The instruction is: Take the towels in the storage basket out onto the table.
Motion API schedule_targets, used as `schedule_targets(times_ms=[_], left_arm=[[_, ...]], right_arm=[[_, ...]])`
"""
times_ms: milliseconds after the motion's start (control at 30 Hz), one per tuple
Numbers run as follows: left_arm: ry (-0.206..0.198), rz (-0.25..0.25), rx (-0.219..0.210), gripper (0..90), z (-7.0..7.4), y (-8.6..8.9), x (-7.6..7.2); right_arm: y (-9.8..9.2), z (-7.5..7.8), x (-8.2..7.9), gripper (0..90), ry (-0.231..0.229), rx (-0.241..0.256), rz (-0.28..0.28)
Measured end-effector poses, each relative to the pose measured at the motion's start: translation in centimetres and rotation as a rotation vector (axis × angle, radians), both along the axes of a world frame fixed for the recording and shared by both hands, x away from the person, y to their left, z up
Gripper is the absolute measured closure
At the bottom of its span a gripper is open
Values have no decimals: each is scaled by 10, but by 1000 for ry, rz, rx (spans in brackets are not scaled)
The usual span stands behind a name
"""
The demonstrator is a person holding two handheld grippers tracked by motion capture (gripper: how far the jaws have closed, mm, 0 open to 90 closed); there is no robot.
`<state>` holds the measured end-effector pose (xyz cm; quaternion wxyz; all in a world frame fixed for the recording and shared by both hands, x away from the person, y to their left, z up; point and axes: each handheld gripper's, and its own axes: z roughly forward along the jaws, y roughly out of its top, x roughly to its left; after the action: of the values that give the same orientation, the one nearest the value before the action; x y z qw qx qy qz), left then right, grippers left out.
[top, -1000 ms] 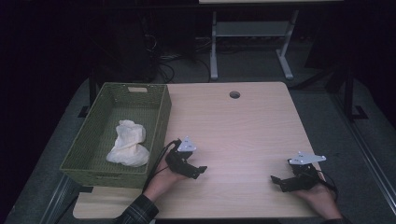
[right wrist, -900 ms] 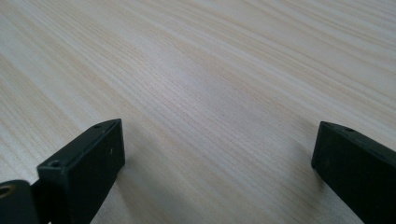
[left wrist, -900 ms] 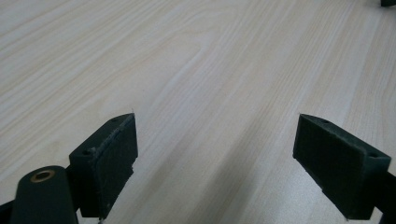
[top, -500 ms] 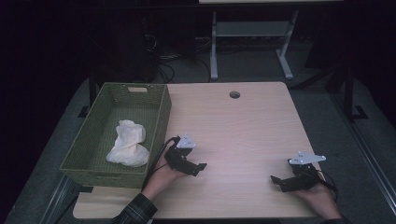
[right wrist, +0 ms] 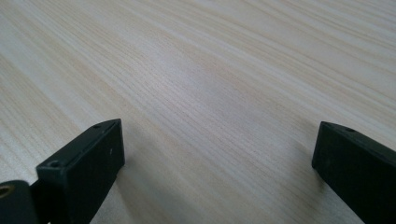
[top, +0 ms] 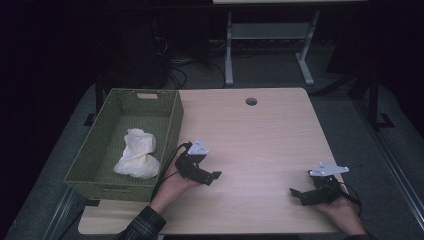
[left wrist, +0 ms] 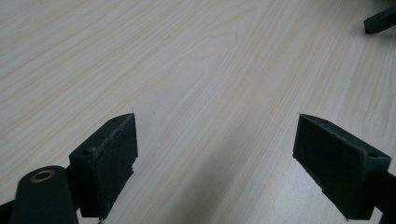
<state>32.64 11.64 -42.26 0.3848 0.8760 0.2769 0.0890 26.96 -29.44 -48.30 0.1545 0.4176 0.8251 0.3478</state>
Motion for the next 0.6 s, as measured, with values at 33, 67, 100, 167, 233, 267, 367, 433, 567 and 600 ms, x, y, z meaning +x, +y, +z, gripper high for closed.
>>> schedule_targets(times_ms=[33,67,100,167,233,267,367,433,567,600], left_arm=[[0,0,0,131,0,0,0],[2,-3,0,131,1,0,0],[2,-2,-2,131,2,0,0],[14,0,0,131,4,0,1],[16,-2,5,131,5,0,1],[16,-2,5,131,5,0,1],[20,-1,2,131,8,0,2],[22,-2,16,131,12,0,3],[17,-5,12,131,16,0,4],[15,-7,14,130,18,-1,4]], right_arm=[[0,0,0,20,0,0,0],[0,0,0,20,0,0,0],[0,0,0,20,0,0,0],[0,0,0,20,0,0,0],[0,0,0,20,0,0,0],[0,0,0,20,0,0,0],[0,0,0,20,0,0,0],[0,0,0,20,0,0,0],[0,0,0,20,0,0,0],[0,0,0,20,0,0,0]])
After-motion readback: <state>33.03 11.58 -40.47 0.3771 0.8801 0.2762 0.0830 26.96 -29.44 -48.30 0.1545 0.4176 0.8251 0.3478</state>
